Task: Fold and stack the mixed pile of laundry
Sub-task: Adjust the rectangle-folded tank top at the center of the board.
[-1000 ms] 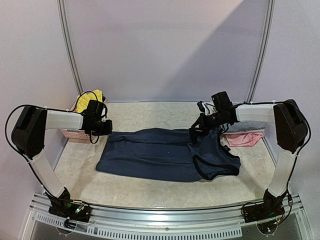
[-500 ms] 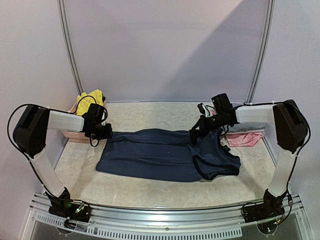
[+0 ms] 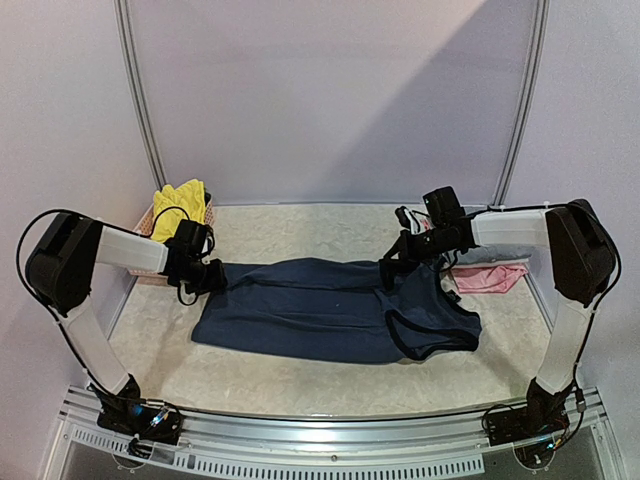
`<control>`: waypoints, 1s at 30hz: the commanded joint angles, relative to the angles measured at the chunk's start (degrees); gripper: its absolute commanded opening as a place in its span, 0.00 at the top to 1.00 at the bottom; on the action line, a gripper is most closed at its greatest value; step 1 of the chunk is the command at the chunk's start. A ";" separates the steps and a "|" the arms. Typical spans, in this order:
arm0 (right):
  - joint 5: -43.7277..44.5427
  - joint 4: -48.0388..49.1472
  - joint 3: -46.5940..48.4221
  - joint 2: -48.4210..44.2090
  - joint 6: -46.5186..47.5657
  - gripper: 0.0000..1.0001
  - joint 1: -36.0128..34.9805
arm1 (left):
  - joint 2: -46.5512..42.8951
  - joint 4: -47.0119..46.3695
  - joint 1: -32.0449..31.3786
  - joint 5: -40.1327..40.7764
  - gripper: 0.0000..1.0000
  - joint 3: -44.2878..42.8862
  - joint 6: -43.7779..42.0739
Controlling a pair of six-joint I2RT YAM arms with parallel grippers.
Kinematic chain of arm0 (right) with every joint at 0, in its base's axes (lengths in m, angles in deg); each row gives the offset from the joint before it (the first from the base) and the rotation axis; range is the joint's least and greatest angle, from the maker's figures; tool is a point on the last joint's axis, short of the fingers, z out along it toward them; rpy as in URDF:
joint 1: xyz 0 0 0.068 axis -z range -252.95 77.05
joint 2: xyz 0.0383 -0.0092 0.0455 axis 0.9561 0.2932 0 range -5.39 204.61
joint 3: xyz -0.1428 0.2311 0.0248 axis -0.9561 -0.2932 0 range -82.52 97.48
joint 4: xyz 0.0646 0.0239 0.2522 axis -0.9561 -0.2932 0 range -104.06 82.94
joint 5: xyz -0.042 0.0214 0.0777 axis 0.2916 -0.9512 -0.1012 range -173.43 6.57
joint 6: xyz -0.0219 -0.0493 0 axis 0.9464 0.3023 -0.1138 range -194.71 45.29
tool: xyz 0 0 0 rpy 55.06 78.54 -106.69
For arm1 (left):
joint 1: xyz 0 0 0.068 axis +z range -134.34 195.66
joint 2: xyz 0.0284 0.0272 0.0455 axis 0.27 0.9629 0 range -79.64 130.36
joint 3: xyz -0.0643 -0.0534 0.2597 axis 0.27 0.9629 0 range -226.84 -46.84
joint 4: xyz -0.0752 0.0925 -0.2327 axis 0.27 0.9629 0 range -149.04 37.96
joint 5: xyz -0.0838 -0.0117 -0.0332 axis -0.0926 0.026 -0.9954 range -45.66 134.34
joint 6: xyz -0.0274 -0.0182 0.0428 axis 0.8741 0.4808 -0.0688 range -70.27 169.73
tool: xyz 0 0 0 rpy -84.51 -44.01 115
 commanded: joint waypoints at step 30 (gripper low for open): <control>2.61 -8.36 2.55 -1.71 2.96 1.00 -0.31 | -6.24 9.75 2.25 8.73 1.00 -4.73 -3.16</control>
